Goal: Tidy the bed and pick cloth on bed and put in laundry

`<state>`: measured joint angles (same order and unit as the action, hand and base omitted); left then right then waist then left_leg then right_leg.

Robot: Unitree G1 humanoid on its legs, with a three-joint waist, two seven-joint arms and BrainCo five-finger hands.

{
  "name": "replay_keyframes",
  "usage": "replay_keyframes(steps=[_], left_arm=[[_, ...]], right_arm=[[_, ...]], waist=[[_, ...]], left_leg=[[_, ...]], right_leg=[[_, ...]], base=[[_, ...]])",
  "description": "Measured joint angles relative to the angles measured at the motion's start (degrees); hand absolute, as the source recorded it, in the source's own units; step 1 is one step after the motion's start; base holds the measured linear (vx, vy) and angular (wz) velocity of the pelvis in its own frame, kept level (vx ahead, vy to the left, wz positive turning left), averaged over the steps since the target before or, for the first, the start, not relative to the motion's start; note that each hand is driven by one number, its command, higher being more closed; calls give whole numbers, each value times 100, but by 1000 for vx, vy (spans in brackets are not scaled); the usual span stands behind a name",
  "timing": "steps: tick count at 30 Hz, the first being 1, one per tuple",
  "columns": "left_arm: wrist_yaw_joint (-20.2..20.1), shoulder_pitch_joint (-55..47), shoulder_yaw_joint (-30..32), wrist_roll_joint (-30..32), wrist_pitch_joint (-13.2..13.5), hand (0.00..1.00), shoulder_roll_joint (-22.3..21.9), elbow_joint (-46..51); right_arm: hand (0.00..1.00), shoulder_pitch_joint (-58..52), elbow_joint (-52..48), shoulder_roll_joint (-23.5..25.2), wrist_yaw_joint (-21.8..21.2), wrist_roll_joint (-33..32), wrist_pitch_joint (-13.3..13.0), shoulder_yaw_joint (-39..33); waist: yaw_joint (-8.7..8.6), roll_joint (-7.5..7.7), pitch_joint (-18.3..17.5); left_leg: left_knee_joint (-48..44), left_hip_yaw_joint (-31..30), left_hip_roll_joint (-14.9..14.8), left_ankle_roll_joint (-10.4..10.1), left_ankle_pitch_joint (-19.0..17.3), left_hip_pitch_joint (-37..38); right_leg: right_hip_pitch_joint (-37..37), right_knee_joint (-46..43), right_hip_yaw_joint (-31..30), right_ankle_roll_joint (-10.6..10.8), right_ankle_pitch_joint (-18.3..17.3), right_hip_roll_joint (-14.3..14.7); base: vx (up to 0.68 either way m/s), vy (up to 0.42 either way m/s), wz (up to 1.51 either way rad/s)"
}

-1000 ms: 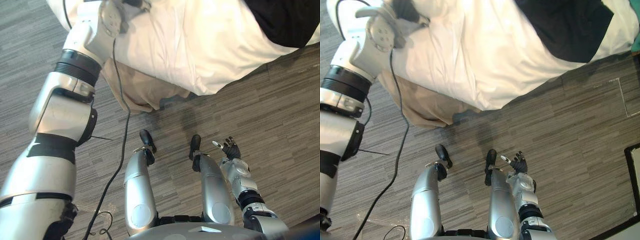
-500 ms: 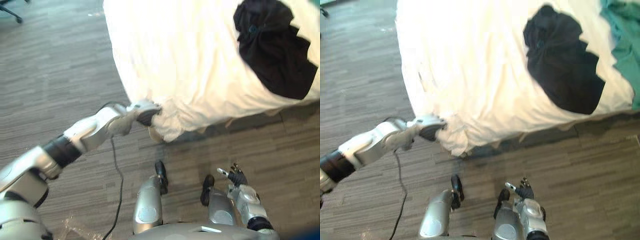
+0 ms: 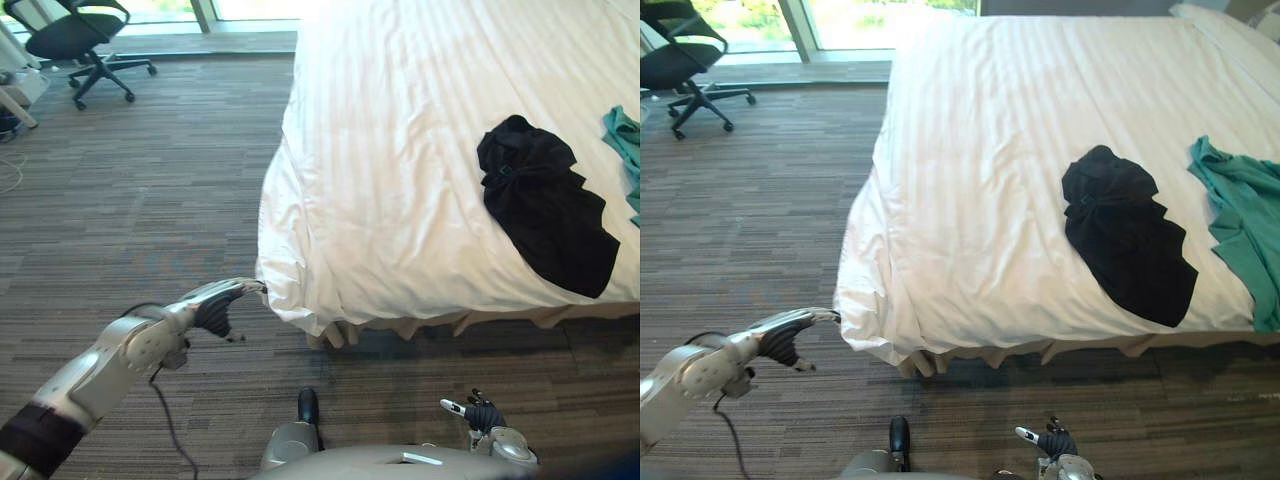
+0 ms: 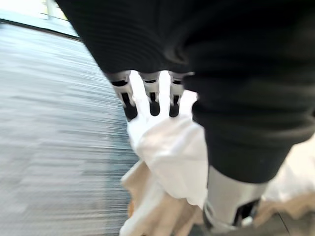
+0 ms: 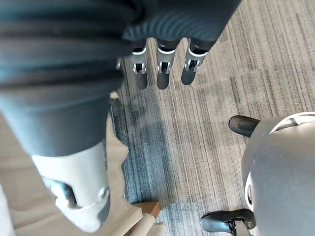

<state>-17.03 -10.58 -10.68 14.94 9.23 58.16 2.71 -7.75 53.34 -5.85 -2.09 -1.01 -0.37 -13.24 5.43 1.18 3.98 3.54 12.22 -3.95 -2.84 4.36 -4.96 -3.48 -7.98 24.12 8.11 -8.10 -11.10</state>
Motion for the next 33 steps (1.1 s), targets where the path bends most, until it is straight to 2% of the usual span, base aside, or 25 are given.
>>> replay_keyframes(steps=[4,6,7,8,10,12,13,15,17,18,21,25,29,31,33], left_arm=[[-71,-982,816,-383,-42,0,-450,-10],[-118,-1384,1179,-550,-87,0,-885,-1],[-134,-1634,1450,-582,-126,0,-1326,4],[-135,-1725,1559,-638,-134,0,-1519,5],[-58,-1945,2021,-685,-174,0,-2467,2],[191,-1948,2344,-681,-298,0,-3451,-8],[257,-1937,2428,-680,-336,0,-3745,-7],[614,-1921,2612,-645,-524,0,-4854,0],[790,-1922,2634,-644,-679,0,-5436,11],[885,-1945,2620,-661,-776,0,-5731,103],[1045,-1979,2367,-850,-898,0,-6141,355],[1123,-1973,2172,-1260,-920,0,-6299,395],[1313,-2004,1890,-1652,-1025,0,-6311,332],[1367,-1932,1733,-1788,-1041,0,-6270,90],[1380,-1932,1731,-1890,-1130,0,-6286,-106]], right_arm=[[0,-160,2,2,-43,-444,2,-337],[0,-215,-8,-6,-82,-639,1,-672],[0,-269,-16,-32,-122,-841,1,-901],[0,-296,-31,-51,-129,-927,1,-966],[0,-364,-150,-71,-155,-1208,0,-1336],[0,-425,-367,-72,-149,-1425,-2,-1581],[0,-474,-525,-60,-136,-1454,0,-1584],[0,-817,-1546,163,-68,-1512,-19,-1581],[0,-1040,-2249,410,9,-1564,-41,-1579],[0,-1170,-2675,566,38,-1563,-49,-1578],[0,-1415,-3761,921,231,-1553,-50,-1553],[0,-1461,-4538,1044,570,-1415,-34,-1519],[0,-1134,-5282,981,1090,-1257,12,-1521],[0,-629,-5391,750,1388,-1214,10,-1768],[0,-353,-5772,679,1692,-1197,-4,-1931]], waist=[[153,39,-184],[152,46,-222],[172,69,-237],[188,64,-244],[191,86,-269],[167,112,-276],[152,121,-279],[34,131,-276],[-44,148,-281],[-141,169,-276],[-212,222,-241],[-292,278,-183],[-281,342,-109],[-269,390,-61],[-254,426,12]], left_leg=[[192,-93,48,12,80,160],[206,-183,61,11,68,174],[228,-193,73,-16,24,186],[228,-197,80,-18,17,185],[229,-195,101,1,2,190],[229,-154,107,19,-6,187],[229,-143,114,41,10,185],[229,-56,93,48,28,200],[229,24,69,48,28,217],[229,64,48,47,29,224],[229,239,8,44,30,249],[227,291,1,41,33,257],[219,286,1,37,35,237],[200,255,0,37,34,210],[199,179,-6,36,29,206]], right_leg=[[-142,17,71,-3,1,-19],[-214,17,158,-3,0,-40],[-233,18,181,-5,-1,-52],[-237,19,182,-7,-3,-56],[-248,23,180,-59,-35,-80],[-246,74,166,-118,-70,-81],[-248,99,170,-118,-69,-86],[-243,109,157,-116,-68,-88],[-231,109,112,-116,-68,-89],[-221,110,92,-117,-69,-89],[-186,177,21,-176,-106,-74],[-178,208,14,-198,-124,-73],[-163,208,32,-165,-104,-76],[-149,192,61,-24,-13,-82],[-165,137,96,15,85,-77]], base=[[42,17,17],[-1,20,22],[-22,21,11],[-32,31,6],[0,0,0],[-29,15,-8],[-34,9,-13],[-38,6,-16],[-48,5,-22],[-37,4,-20],[-23,0,-27],[-6,-1,-8],[17,2,1],[39,9,7],[51,18,18]])
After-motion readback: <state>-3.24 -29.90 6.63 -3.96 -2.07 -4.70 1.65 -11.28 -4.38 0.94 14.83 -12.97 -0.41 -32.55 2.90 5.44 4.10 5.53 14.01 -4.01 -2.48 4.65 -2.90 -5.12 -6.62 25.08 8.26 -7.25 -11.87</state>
